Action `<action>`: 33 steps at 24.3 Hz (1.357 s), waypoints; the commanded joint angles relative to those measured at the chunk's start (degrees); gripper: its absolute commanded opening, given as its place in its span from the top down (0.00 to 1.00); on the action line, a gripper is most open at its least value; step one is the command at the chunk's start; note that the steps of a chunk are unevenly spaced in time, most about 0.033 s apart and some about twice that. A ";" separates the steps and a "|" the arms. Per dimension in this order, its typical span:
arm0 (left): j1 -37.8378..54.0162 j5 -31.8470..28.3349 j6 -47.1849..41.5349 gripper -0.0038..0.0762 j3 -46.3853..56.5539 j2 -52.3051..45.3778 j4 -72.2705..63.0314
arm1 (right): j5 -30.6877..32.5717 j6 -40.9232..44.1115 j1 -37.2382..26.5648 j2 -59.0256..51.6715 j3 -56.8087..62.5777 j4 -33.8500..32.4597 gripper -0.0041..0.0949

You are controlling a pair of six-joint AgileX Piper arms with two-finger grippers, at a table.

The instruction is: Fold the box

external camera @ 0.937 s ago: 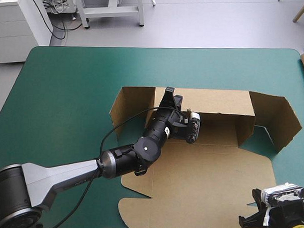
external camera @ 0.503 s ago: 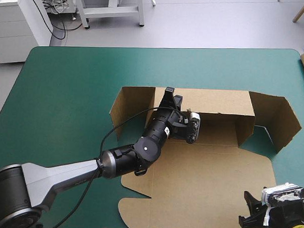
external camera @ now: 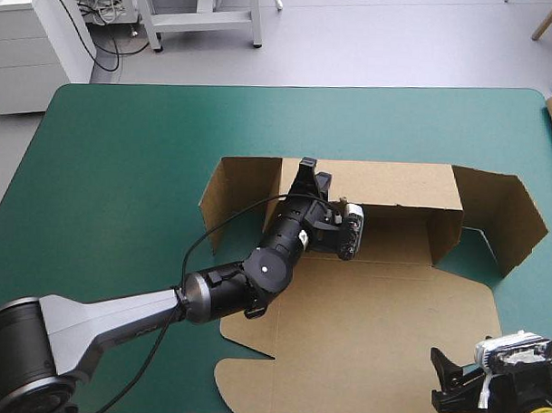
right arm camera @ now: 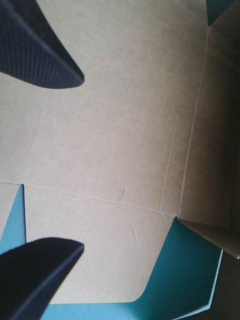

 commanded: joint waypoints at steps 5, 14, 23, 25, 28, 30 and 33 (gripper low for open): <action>-0.23 1.54 -0.79 0.96 -0.66 -2.19 -1.31 | -5.27 9.52 0.10 6.71 -13.15 -8.65 0.22; -0.23 1.56 -0.79 0.96 -0.66 -2.19 -1.44 | -1.74 13.44 0.10 39.74 -41.66 -17.64 0.22; -0.23 5.59 -9.43 0.96 -0.66 -2.19 -2.37 | 1.47 13.95 0.10 65.73 -64.88 -17.41 0.22; -0.23 7.39 -11.66 0.96 -0.66 -2.19 -2.37 | 2.49 14.09 0.01 69.79 -69.30 -17.41 0.22; -0.23 8.05 -13.27 0.96 -0.66 -2.19 -2.37 | 4.89 14.09 0.01 75.83 -76.60 -17.41 0.22; -0.23 8.17 -13.86 0.96 -0.66 -2.19 -2.37 | 6.90 13.98 0.01 79.88 -80.87 -17.41 0.22; -0.23 8.17 -14.42 0.96 -0.66 -2.19 -2.37 | 7.61 13.98 -0.74 85.07 -84.87 -16.91 0.22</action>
